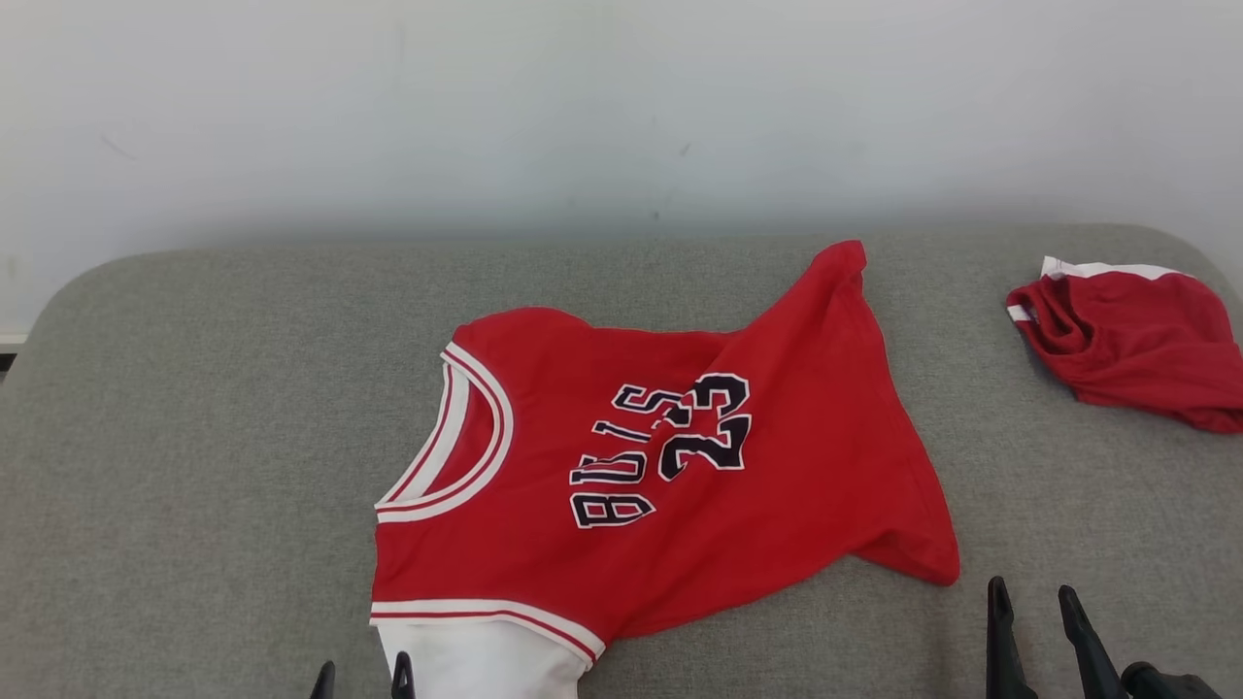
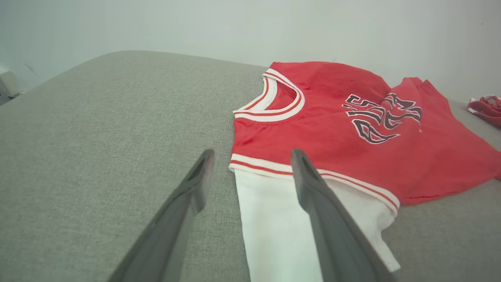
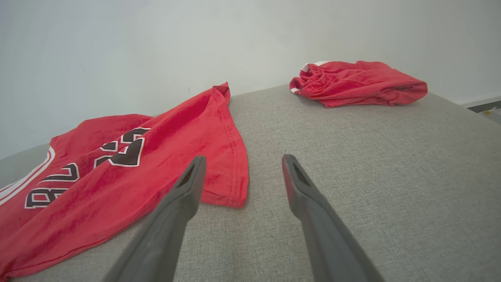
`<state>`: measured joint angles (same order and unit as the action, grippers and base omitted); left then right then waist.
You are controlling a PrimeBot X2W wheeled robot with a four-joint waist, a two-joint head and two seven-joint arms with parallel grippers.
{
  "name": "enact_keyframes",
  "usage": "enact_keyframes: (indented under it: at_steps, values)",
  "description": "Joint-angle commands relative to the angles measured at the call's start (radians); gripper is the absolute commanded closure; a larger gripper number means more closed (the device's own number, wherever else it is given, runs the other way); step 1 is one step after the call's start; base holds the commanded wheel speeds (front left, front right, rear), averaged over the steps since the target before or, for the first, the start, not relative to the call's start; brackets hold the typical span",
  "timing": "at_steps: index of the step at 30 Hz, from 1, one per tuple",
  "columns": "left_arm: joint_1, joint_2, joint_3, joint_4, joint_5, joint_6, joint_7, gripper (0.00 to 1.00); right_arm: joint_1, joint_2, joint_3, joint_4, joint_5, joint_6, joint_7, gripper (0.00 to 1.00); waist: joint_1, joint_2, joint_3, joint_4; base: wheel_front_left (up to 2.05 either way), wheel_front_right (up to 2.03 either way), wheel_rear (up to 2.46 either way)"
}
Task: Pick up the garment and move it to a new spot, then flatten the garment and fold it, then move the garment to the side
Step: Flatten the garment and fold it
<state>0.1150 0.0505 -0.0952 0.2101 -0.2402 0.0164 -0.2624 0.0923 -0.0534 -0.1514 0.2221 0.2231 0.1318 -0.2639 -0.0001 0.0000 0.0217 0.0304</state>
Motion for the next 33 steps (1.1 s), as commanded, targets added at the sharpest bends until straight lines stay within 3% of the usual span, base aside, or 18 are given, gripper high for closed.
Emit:
enact_keyframes:
  at_steps: [1,14,33]
  values:
    - [0.015,-0.001,-0.007,0.011,-0.007,-0.007,-0.003,0.00,0.010,0.003,0.001,0.006,-0.010,-0.003,0.000,0.00,0.0001,0.0000,0.002,0.004,0.00,0.00,0.00]
    - [0.046,0.000,-0.061,0.180,-0.075,-0.036,-0.003,0.00,-0.044,-0.004,0.002,0.104,-0.047,-0.003,0.000,0.00,0.0001,0.0000,0.015,0.007,0.00,0.00,0.00]
    - [-0.079,0.000,-0.113,0.357,-0.163,-0.067,-0.002,0.00,-0.227,-0.050,0.037,0.340,-0.048,-0.003,0.000,0.00,0.0001,0.0000,0.070,0.015,0.00,0.00,0.00]
